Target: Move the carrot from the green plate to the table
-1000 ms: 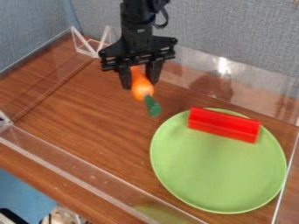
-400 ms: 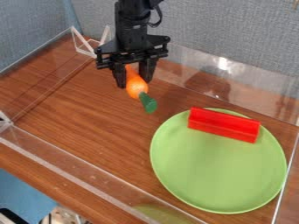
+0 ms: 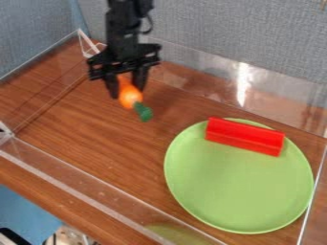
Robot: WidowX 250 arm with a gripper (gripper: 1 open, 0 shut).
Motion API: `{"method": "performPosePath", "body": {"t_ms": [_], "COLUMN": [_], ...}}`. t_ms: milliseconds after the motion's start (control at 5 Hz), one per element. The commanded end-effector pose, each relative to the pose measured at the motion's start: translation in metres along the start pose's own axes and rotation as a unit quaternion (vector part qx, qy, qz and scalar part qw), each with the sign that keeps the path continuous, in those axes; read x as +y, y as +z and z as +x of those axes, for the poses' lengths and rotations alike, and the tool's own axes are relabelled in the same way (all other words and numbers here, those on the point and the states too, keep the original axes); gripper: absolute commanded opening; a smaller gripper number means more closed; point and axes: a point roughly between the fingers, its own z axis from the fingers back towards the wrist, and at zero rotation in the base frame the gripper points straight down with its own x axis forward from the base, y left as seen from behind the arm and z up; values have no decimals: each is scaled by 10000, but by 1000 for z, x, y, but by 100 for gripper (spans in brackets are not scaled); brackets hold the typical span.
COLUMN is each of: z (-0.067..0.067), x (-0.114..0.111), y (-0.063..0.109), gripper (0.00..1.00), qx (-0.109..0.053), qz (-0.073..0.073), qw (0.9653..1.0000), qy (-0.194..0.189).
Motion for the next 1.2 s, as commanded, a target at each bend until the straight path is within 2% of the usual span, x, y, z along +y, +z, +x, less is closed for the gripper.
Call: {"method": "performPosePath", "body": {"t_ms": [0,200,400,1000], "z": [29,41,45,41], "x": [2,3,3,5], "y": [-1,-15,-23,-11], "gripper": [0,0,0,0], "qx": [-77,76,210,453], "qz": [-150,-97,-72,-141], "qw": [9987,9960,9938,9893], "qy": [486,880,1085,1379]}}
